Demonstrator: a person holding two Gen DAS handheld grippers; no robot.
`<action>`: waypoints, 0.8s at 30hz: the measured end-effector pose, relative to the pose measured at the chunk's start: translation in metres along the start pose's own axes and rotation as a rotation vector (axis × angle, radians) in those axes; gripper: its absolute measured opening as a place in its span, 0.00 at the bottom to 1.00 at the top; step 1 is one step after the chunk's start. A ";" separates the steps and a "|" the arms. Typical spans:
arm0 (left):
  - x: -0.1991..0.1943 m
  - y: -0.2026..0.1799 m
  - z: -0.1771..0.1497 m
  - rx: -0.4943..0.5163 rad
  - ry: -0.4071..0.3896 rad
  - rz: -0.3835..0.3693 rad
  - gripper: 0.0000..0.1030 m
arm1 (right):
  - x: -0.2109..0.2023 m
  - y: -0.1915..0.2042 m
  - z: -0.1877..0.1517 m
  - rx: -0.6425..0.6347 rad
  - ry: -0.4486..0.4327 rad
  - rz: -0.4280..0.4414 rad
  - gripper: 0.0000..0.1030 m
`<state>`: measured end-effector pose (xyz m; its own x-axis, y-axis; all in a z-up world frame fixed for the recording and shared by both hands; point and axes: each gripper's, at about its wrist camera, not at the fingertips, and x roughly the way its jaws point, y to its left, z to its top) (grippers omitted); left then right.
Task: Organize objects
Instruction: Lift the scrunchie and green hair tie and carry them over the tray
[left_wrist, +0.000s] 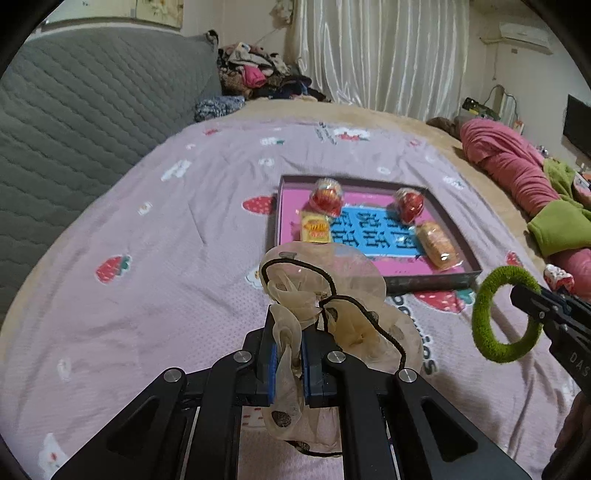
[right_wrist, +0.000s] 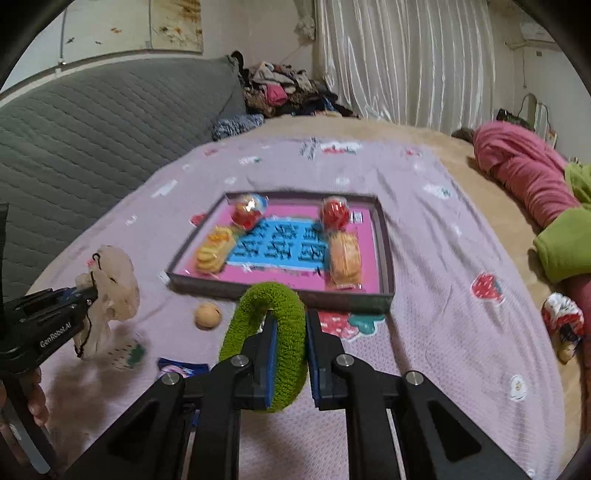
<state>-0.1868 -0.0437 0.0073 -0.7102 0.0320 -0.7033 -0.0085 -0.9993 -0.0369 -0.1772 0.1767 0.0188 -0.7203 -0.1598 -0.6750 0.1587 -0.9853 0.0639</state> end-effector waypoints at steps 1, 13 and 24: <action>-0.008 -0.001 0.001 0.003 -0.011 0.004 0.09 | -0.008 0.002 0.003 -0.006 -0.010 0.003 0.14; -0.083 -0.022 0.031 0.034 -0.107 0.005 0.09 | -0.075 0.017 0.033 -0.039 -0.094 -0.009 0.14; -0.098 -0.038 0.070 0.046 -0.165 0.009 0.09 | -0.096 0.021 0.069 -0.058 -0.179 -0.013 0.14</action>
<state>-0.1665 -0.0100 0.1275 -0.8163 0.0227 -0.5771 -0.0309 -0.9995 0.0043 -0.1517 0.1667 0.1359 -0.8303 -0.1607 -0.5337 0.1839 -0.9829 0.0097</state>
